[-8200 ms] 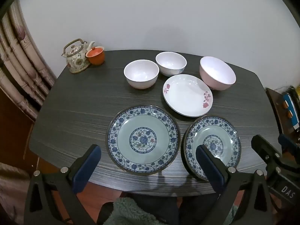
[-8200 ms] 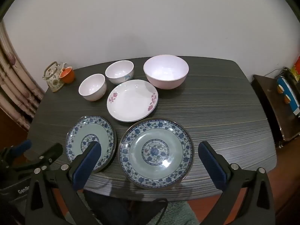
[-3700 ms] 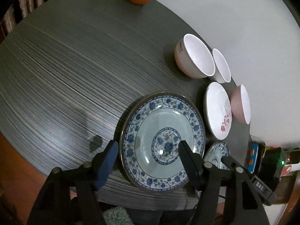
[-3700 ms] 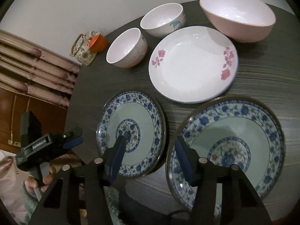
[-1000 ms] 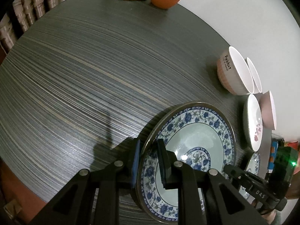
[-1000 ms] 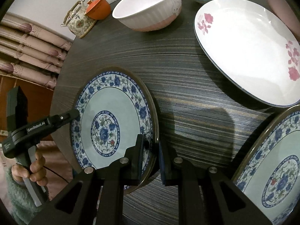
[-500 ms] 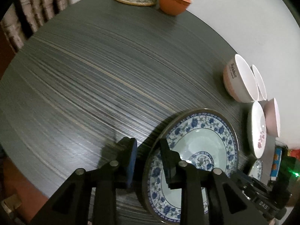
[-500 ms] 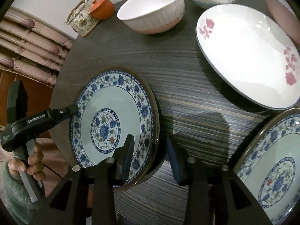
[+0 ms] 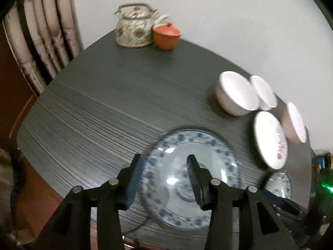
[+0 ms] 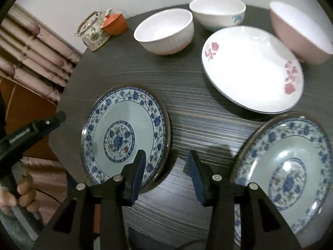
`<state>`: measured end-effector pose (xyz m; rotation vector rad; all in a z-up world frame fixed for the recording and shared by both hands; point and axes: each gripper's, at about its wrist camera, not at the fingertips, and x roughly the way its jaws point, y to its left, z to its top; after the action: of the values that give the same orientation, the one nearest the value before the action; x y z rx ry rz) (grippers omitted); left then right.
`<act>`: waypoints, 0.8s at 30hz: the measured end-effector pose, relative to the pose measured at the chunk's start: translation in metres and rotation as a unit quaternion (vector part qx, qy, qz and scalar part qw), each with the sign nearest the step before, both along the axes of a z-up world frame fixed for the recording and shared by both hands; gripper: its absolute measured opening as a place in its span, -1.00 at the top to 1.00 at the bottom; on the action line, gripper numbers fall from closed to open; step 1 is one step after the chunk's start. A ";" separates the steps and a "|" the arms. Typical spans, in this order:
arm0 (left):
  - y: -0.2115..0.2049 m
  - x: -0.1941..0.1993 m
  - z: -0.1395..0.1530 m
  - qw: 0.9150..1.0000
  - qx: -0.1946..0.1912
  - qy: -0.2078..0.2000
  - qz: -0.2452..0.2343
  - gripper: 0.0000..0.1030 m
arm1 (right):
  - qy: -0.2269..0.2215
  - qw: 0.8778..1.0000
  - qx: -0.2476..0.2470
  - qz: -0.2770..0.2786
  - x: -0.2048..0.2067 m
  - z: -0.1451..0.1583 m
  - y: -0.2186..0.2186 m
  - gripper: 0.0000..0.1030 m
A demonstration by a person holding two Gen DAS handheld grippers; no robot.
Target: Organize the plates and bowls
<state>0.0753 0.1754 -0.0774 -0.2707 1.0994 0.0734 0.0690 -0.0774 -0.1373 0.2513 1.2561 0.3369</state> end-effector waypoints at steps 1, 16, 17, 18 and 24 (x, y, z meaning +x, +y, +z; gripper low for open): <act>-0.007 -0.003 0.005 1.000 0.003 -0.005 -0.004 0.13 | -0.004 1.000 -0.003 -0.001 -0.004 0.003 -0.002 0.21; -0.110 -0.043 0.028 0.995 0.018 -0.058 -0.082 0.11 | -0.088 0.993 -0.076 -0.034 -0.055 0.051 -0.037 0.21; -0.116 -0.046 0.027 0.994 0.020 -0.059 -0.088 0.09 | -0.091 0.992 -0.082 -0.040 -0.059 0.053 -0.042 0.21; -0.121 -0.048 0.025 0.994 0.019 -0.056 -0.093 0.04 | -0.093 0.991 -0.087 -0.042 -0.062 0.055 -0.046 0.21; -0.153 -0.056 0.020 0.991 0.022 -0.050 -0.126 0.02 | -0.097 0.990 -0.089 -0.058 -0.078 0.059 -0.070 0.21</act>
<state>0.0198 0.0228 -0.0574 -0.0944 1.0231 -0.1393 -0.0085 -0.1470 -0.0784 0.1346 1.0667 0.1440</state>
